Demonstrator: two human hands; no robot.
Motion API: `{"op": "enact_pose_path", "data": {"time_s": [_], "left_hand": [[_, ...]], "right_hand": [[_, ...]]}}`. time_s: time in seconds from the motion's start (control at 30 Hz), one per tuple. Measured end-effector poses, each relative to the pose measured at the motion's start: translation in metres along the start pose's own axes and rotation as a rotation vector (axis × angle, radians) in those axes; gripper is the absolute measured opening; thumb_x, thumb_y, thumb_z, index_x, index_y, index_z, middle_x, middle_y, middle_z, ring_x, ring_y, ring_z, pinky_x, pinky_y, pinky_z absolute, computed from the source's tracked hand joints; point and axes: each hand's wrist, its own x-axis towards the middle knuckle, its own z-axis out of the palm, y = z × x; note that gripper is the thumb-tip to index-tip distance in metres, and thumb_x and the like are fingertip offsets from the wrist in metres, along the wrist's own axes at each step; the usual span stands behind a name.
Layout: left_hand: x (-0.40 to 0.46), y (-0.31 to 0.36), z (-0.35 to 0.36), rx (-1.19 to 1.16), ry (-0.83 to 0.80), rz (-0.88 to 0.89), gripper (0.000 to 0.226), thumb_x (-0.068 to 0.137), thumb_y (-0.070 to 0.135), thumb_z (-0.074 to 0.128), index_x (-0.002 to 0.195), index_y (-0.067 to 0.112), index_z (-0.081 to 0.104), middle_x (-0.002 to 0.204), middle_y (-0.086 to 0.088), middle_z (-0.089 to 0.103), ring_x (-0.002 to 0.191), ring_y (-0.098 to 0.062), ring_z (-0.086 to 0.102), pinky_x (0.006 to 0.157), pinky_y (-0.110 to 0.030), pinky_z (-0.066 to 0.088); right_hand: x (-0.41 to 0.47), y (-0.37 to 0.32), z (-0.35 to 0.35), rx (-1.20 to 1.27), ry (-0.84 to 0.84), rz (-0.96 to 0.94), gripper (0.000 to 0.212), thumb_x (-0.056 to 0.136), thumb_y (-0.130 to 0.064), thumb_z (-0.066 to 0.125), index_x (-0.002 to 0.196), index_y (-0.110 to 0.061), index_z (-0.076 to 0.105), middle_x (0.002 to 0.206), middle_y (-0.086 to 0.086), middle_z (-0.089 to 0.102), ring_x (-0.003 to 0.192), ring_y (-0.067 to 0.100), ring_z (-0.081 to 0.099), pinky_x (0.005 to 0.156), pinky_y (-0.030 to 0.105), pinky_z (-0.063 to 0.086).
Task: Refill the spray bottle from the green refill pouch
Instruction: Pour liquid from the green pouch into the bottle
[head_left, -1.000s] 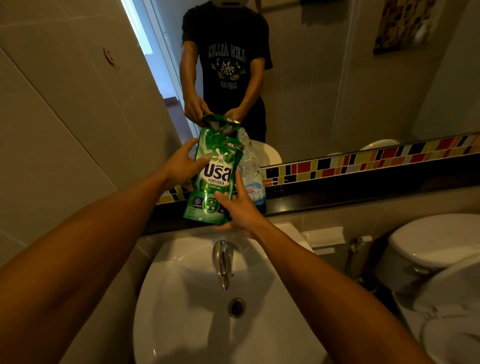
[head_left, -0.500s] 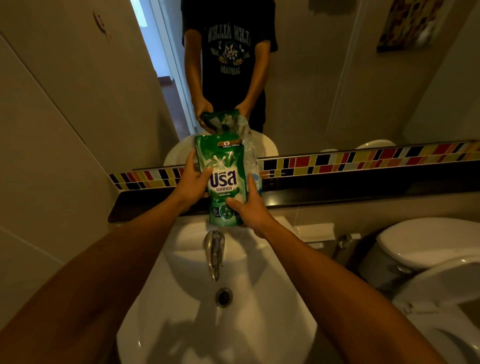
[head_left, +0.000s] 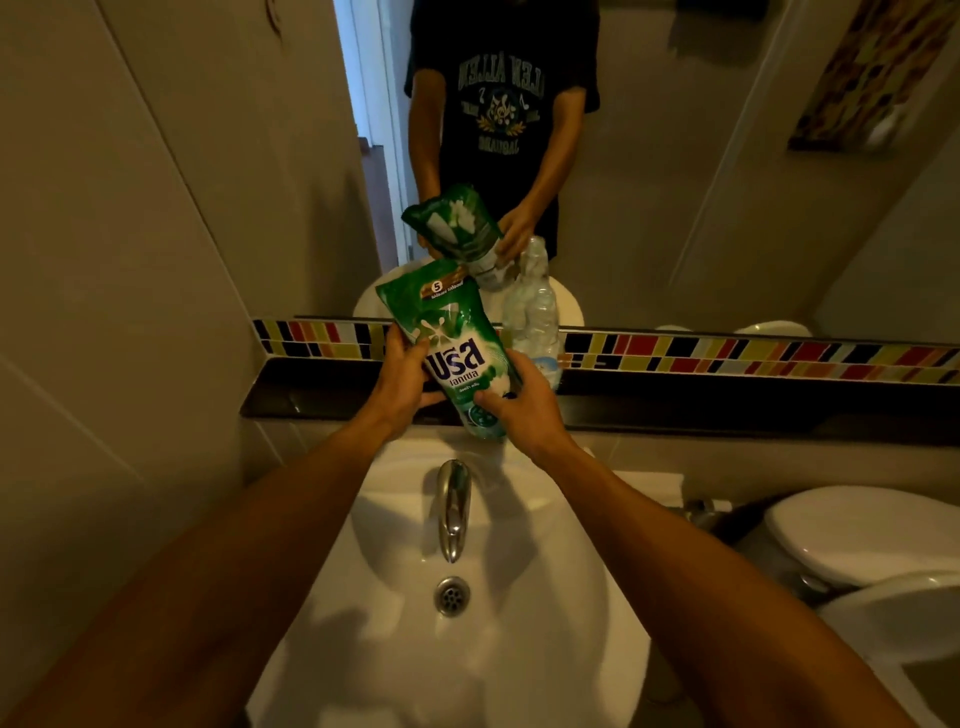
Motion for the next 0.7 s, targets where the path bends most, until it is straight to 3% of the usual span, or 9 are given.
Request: {"op": "enact_pose_path", "data": {"time_s": [0.1,0.27,0.43,0.5,0.57,0.63,0.7], "left_hand": [[-0.002,0.016,-0.023,0.030,0.038,0.051,0.049,0.104,0.026,0.050,0.147,0.038,0.033,0.138,-0.006,0.058,0.120,-0.030,0.061,0.085,-0.056,0.058],[-0.002,0.047,-0.065,0.133,0.112,0.124,0.049,0.106,0.023,0.049,0.151,0.030,0.032,0.123,-0.001,0.058,0.110,-0.021,0.061,0.074,-0.039,0.058],[0.001,0.068,-0.107,0.194,0.129,0.173,0.044,0.106,0.017,0.048,0.143,0.037,0.035,0.122,0.003,0.063,0.096,-0.007,0.067,0.061,-0.029,0.061],[0.006,0.072,-0.125,0.223,0.138,0.215,0.041,0.105,0.015,0.049,0.135,0.041,0.040,0.119,0.005,0.066,0.098,-0.008,0.069,0.070,-0.033,0.064],[0.015,0.073,-0.143,0.272,0.168,0.241,0.040,0.103,0.018,0.052,0.131,0.045,0.044,0.126,-0.002,0.066,0.108,-0.019,0.070,0.082,-0.047,0.063],[0.031,0.066,-0.165,0.335,0.209,0.272,0.040,0.097,0.031,0.057,0.131,0.048,0.047,0.132,-0.008,0.062,0.113,-0.027,0.069,0.085,-0.055,0.060],[0.060,0.048,-0.195,0.380,0.256,0.272,0.053,0.089,0.048,0.064,0.139,0.049,0.044,0.135,-0.011,0.059,0.117,-0.031,0.066,0.087,-0.059,0.058]], "right_hand": [[0.008,-0.009,0.019,0.037,-0.059,-0.019,0.066,0.085,0.004,0.080,0.142,-0.016,0.053,0.127,0.001,0.067,0.112,0.013,0.067,0.092,0.036,0.060],[0.020,-0.022,0.064,0.126,-0.132,0.001,0.076,0.083,-0.003,0.083,0.150,-0.018,0.050,0.132,0.007,0.066,0.110,0.015,0.069,0.090,0.038,0.063],[0.034,-0.028,0.113,0.186,-0.193,0.026,0.069,0.084,-0.002,0.082,0.146,-0.019,0.055,0.130,0.007,0.070,0.115,0.026,0.071,0.095,0.052,0.061],[0.038,-0.030,0.132,0.190,-0.207,0.042,0.066,0.085,-0.001,0.080,0.144,-0.018,0.056,0.127,0.006,0.071,0.115,0.026,0.071,0.096,0.051,0.060],[0.044,-0.031,0.151,0.205,-0.228,0.047,0.058,0.087,0.001,0.078,0.139,-0.017,0.059,0.122,0.003,0.074,0.112,0.024,0.072,0.096,0.051,0.060],[0.050,-0.033,0.167,0.213,-0.238,0.058,0.053,0.088,0.002,0.077,0.134,-0.019,0.060,0.119,0.002,0.074,0.110,0.023,0.072,0.097,0.052,0.060],[0.058,-0.032,0.184,0.222,-0.238,0.066,0.053,0.088,0.002,0.077,0.134,-0.018,0.061,0.122,0.006,0.074,0.112,0.025,0.072,0.098,0.053,0.059]]}}
